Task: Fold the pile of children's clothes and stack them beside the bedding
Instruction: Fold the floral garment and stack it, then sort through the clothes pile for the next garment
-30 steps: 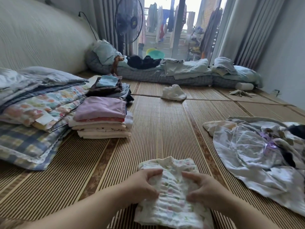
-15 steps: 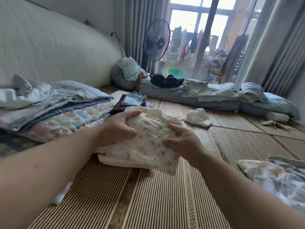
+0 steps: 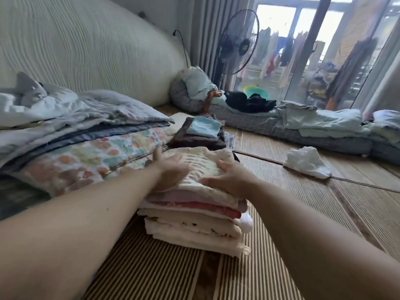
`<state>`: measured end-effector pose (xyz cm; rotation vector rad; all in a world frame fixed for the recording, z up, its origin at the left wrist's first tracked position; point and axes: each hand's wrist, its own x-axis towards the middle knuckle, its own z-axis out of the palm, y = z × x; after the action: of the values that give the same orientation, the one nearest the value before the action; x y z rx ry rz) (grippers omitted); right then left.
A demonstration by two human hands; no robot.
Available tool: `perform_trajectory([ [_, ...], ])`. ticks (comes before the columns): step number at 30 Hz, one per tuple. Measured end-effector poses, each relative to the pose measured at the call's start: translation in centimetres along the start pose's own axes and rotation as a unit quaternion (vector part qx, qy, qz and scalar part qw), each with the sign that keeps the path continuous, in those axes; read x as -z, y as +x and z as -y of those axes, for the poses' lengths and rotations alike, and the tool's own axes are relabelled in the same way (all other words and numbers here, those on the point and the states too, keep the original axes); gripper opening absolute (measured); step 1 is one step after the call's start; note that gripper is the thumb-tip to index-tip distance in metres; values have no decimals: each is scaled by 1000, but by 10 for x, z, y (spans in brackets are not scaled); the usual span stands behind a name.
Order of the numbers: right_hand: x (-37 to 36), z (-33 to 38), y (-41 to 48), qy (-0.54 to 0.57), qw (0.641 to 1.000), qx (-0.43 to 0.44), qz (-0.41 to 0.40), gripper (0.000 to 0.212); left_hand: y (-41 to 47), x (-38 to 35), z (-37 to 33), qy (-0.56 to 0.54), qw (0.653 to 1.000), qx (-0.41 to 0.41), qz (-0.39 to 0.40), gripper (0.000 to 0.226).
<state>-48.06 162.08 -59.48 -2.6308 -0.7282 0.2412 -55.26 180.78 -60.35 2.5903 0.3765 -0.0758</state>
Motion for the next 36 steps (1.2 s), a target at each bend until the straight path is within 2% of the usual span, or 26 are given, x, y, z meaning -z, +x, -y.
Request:
perform_trajectory([
  [2, -3, -6, 3, -56, 997, -11, 56, 136, 2, -7, 8, -4, 1000, 19, -5, 89],
  [3, -3, -8, 2, -61, 995, -22, 75, 144, 1, -11, 10, 37, 999, 9, -4, 95],
  [6, -1, -10, -6, -69, 992, -56, 89, 156, -6, -15, 7, 87, 996, -6, -5, 106],
  [8, 2, -12, -17, -58, 992, -78, 80, 147, -15, -12, -1, 82, 997, 0, -11, 106],
  [11, 10, -15, -45, -16, 995, -92, 26, 128, -42, -13, -21, 118, 992, -13, -34, 101],
  [15, 30, -14, -132, -24, 993, -32, -107, 112, -111, -34, -66, 90, 979, -152, -104, 94],
  [18, 41, -22, -218, -94, 986, 21, -133, 107, -173, -62, -96, 60, 959, -247, -121, 89],
  [21, 46, -42, -301, -182, 971, 31, -152, 104, -228, -88, -127, 85, 942, -304, -110, 91],
  [24, 49, -69, -378, -193, 969, -19, -157, 104, -272, -113, -169, 109, 928, -344, -88, 94],
  [29, 46, -120, -468, -150, 965, -121, -179, 102, -320, -167, -238, 104, 912, -396, -40, 93],
  [36, 32, -196, -535, -75, 950, -250, -172, 99, -347, -258, -312, 118, 905, -408, 34, 89],
])
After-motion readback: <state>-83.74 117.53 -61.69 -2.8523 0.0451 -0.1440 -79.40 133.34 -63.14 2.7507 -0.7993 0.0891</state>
